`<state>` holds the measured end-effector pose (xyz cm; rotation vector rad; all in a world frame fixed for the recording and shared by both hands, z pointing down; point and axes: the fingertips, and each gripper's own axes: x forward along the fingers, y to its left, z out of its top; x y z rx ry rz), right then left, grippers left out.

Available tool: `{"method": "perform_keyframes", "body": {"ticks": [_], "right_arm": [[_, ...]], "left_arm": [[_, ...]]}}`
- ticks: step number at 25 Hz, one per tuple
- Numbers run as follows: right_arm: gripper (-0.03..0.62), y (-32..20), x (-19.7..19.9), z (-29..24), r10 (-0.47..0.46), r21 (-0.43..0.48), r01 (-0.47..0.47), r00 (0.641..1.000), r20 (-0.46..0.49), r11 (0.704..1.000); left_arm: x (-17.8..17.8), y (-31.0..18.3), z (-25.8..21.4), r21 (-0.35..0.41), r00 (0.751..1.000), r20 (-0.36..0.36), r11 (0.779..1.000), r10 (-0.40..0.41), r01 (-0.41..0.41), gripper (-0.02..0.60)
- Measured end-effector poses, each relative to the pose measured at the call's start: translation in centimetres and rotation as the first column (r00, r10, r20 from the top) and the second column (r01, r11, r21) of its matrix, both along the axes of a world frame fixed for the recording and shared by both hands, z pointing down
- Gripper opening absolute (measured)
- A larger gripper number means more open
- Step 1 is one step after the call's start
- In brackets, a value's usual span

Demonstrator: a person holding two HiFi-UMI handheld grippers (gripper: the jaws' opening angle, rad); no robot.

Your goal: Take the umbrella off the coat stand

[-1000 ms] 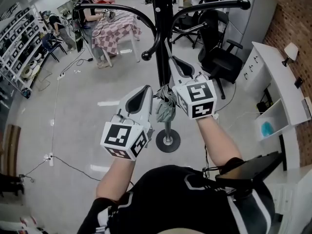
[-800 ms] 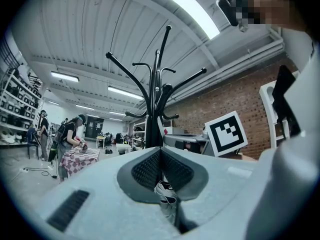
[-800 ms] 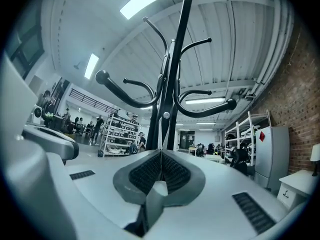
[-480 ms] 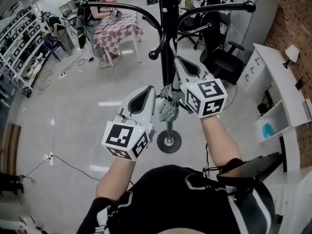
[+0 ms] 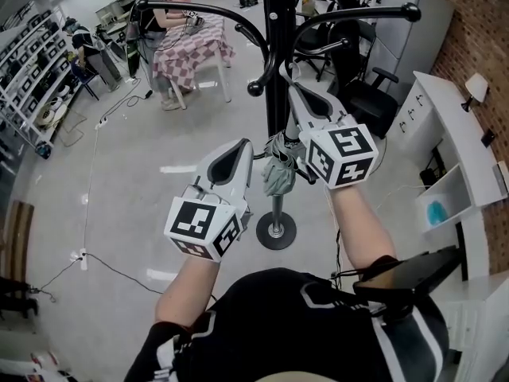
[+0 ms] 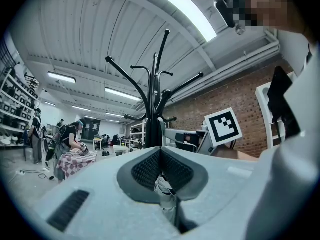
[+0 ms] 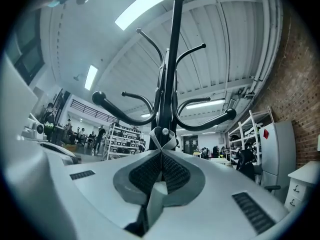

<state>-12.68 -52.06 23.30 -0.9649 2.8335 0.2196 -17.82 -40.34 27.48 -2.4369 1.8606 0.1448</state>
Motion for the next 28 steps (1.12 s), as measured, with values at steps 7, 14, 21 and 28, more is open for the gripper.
{"method": "perform_keyframes", "body": {"ticks": [7, 14, 21, 28], "right_arm": [[0.009, -0.4, 1.2, -2.0, 0.019, 0.019, -0.02, 0.999, 0.04, 1.0], [0.009, -0.7, 1.9, -3.6, 0.014, 0.026, -0.015, 0.998, 0.058, 1.0], [0.009, 0.1, 2.2, -5.6, 0.023, 0.057, -0.028, 0.997, 0.08, 0.998], [0.009, 0.6, 2.1, -6.6, 0.02, 0.061, -0.025, 0.997, 0.081, 0.998]], "left_arm": [[-0.1, 0.0, 0.1, 0.0, 1.0, -0.002, 1.0, 0.007, -0.007, 0.008], [0.3, -0.2, -0.5, 0.01, 0.999, -0.023, 1.0, 0.023, -0.023, 0.008], [0.5, 0.3, -1.4, 0.025, 0.999, -0.009, 0.999, 0.041, -0.04, 0.008], [0.9, 0.4, -1.8, 0.036, 0.997, -0.013, 0.997, 0.07, -0.07, 0.008]]}}
